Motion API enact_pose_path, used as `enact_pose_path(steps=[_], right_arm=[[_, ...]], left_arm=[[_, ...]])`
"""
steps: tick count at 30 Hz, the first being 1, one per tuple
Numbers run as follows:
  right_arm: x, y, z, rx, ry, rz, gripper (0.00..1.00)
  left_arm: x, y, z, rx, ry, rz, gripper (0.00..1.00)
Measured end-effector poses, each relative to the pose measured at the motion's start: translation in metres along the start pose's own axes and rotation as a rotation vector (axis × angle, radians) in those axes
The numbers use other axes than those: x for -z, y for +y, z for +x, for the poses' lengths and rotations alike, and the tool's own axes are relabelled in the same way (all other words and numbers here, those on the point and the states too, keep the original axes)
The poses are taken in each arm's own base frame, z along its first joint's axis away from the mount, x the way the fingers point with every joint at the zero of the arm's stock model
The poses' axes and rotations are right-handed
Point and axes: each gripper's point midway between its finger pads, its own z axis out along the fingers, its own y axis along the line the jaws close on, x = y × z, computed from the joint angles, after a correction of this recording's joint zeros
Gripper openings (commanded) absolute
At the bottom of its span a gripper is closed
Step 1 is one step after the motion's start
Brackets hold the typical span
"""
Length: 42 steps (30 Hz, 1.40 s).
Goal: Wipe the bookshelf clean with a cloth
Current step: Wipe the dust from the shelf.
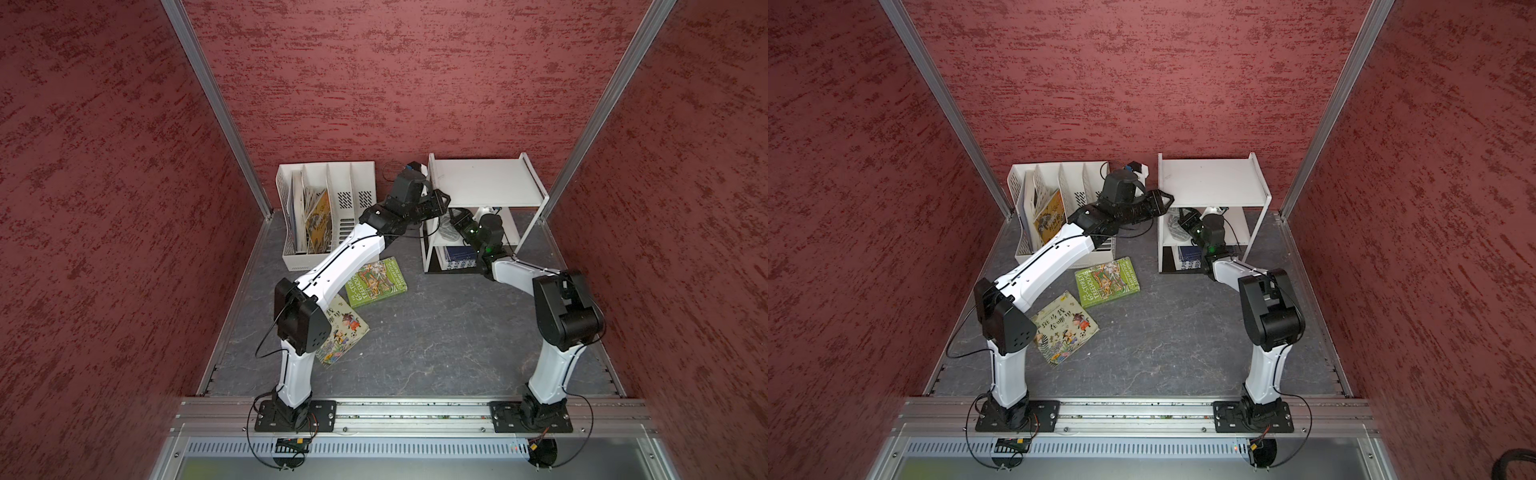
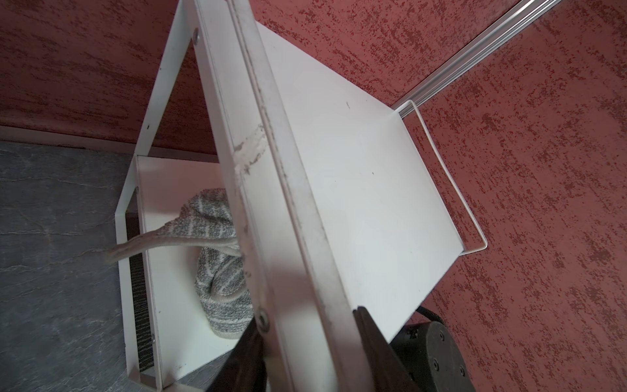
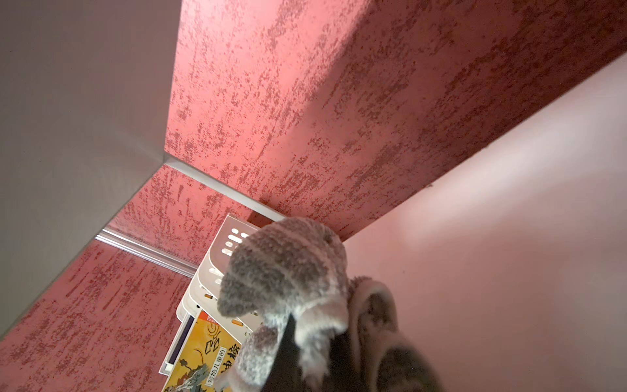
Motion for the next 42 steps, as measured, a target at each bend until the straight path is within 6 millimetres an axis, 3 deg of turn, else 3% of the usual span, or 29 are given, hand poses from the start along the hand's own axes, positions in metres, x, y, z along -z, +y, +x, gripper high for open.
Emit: enact_pose_path(steps=[10, 17, 19, 25, 35, 39, 42], right_arm=[[0.008, -0.008, -0.012, 0.017, -0.052, 0.049, 0.0], [0.045, -0.036, -0.038, 0.138, -0.109, 0.21, 0.0], [0.058, -0.054, -0.039, 0.172, -0.111, 0.277, 0.0], [0.073, -0.07, -0.063, 0.198, -0.157, 0.322, 0.0], [0.096, -0.07, -0.067, 0.351, -0.143, 0.381, 0.0], [0.101, -0.066, -0.068, 0.397, -0.137, 0.375, 0.0], [0.099, -0.06, -0.058, 0.401, -0.092, 0.318, 0.0]], left_arm=[[0.0, 0.001, 0.0, 0.001, -0.003, -0.004, 0.19], [0.0, 0.001, 0.0, 0.005, -0.005, -0.005, 0.19], [0.0, 0.001, -0.001, 0.006, -0.006, -0.005, 0.2], [0.0, 0.001, -0.001, 0.007, -0.006, -0.004, 0.19], [0.0, 0.0, 0.001, 0.006, 0.003, 0.007, 0.22], [0.0, 0.0, 0.0, 0.006, 0.003, 0.008, 0.3], [0.0, 0.0, 0.0, 0.006, 0.004, 0.01, 0.39]])
